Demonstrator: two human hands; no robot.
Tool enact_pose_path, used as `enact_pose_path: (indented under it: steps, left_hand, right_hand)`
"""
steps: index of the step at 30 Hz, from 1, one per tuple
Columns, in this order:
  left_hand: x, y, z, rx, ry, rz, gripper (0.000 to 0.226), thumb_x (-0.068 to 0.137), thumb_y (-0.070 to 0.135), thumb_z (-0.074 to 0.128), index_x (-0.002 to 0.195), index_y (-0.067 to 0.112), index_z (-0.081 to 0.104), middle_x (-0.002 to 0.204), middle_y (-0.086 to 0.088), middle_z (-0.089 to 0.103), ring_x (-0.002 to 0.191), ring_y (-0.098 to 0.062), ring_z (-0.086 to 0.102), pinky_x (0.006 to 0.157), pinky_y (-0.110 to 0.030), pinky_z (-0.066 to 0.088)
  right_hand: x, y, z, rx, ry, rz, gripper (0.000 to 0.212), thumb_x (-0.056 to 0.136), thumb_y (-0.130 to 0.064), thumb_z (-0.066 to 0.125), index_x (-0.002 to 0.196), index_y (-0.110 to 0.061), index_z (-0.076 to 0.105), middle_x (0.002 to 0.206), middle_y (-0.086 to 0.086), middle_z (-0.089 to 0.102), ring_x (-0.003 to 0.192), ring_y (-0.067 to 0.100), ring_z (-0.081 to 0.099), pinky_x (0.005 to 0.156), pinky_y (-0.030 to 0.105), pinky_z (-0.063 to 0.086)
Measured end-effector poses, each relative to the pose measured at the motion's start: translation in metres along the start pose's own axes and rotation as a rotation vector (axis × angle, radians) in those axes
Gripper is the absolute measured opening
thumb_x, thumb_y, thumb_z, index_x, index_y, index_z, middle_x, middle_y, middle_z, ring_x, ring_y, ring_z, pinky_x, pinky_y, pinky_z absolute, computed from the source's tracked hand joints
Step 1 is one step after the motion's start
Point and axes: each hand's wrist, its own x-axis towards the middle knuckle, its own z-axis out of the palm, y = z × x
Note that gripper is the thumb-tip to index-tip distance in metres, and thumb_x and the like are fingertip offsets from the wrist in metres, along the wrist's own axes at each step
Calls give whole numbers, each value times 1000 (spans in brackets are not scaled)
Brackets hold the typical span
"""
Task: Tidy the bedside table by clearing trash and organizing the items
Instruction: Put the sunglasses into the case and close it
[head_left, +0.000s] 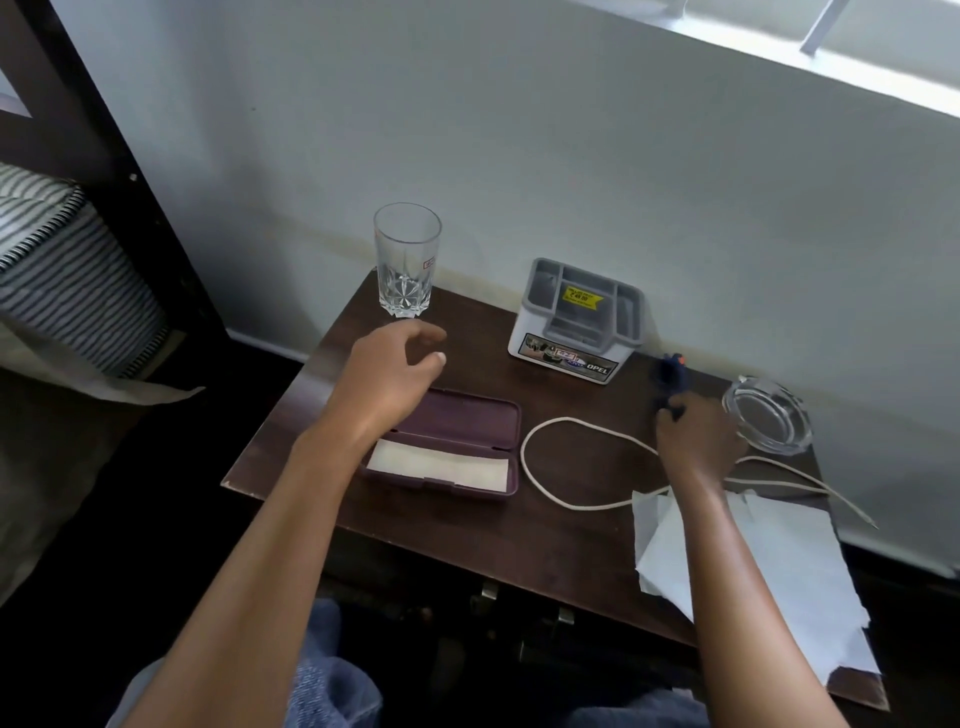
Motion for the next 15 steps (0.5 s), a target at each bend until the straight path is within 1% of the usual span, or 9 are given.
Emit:
enact_pose_path:
  steps: [3, 5, 7, 9, 11, 12, 13, 15]
  left_hand:
    - [1, 0, -2, -76, 22, -9, 25, 88, 18, 59, 113, 20, 65, 114, 6, 66, 110, -9, 57, 100, -27, 41]
    - [2, 0, -2, -111, 22, -20, 24, 87, 16, 60, 110, 20, 65, 109, 7, 66, 109, -10, 59, 101, -30, 43]
    - [3, -1, -3, -130, 23, -22, 24, 86, 15, 61, 109, 21, 65, 104, 9, 64, 106, -10, 60, 99, -29, 45]
    - [3, -1, -4, -148, 20, -15, 24, 86, 13, 61, 109, 21, 65, 104, 9, 65, 101, -9, 61, 95, -26, 46]
    - [2, 1, -5, -178, 9, 5, 24, 87, 13, 62, 108, 22, 65, 104, 8, 67, 97, -7, 62, 91, -24, 48]
    - [2, 2, -5, -200, -5, 19, 24, 86, 13, 63, 108, 23, 65, 103, 9, 68, 96, -7, 63, 90, -24, 49]
    - [1, 3, -4, -223, -22, 36, 23, 86, 13, 63, 107, 25, 64, 101, 10, 68, 95, -7, 64, 89, -25, 50]
    - [-1, 6, -3, -256, -49, 62, 22, 85, 15, 65, 103, 29, 64, 97, 12, 69, 92, -7, 65, 87, -26, 52]
  right_hand:
    - [0, -2, 1, 174, 27, 15, 25, 85, -11, 56, 106, -6, 69, 113, 19, 64, 105, 37, 58, 84, 38, 44]
    - [-1, -8, -6, 310, 56, 75, 22, 83, -8, 55, 99, -5, 71, 106, 19, 67, 99, 36, 61, 74, 31, 41]
    - [-2, -16, -15, 419, 114, 139, 19, 81, -7, 56, 92, -5, 72, 98, 19, 69, 94, 37, 63, 69, 28, 38]
    - [-5, -23, -24, 533, 150, 184, 16, 78, -7, 58, 86, -6, 71, 90, 20, 70, 88, 37, 64, 69, 31, 42]
    - [-13, -33, -32, 643, 169, 224, 8, 75, -8, 62, 78, -11, 68, 82, 15, 69, 82, 36, 65, 73, 39, 52]
    - [-17, -39, -36, 731, 163, 247, 8, 74, -7, 64, 72, -15, 64, 77, 12, 67, 76, 34, 65, 72, 41, 55]
    - [-23, -45, -40, 842, 137, 271, 16, 75, -4, 66, 68, -17, 58, 72, 8, 62, 68, 29, 64, 67, 38, 57]
    - [-38, -60, -44, 1087, -1, 292, 29, 79, 4, 64, 67, -16, 49, 69, 4, 54, 58, 18, 56, 52, 23, 54]
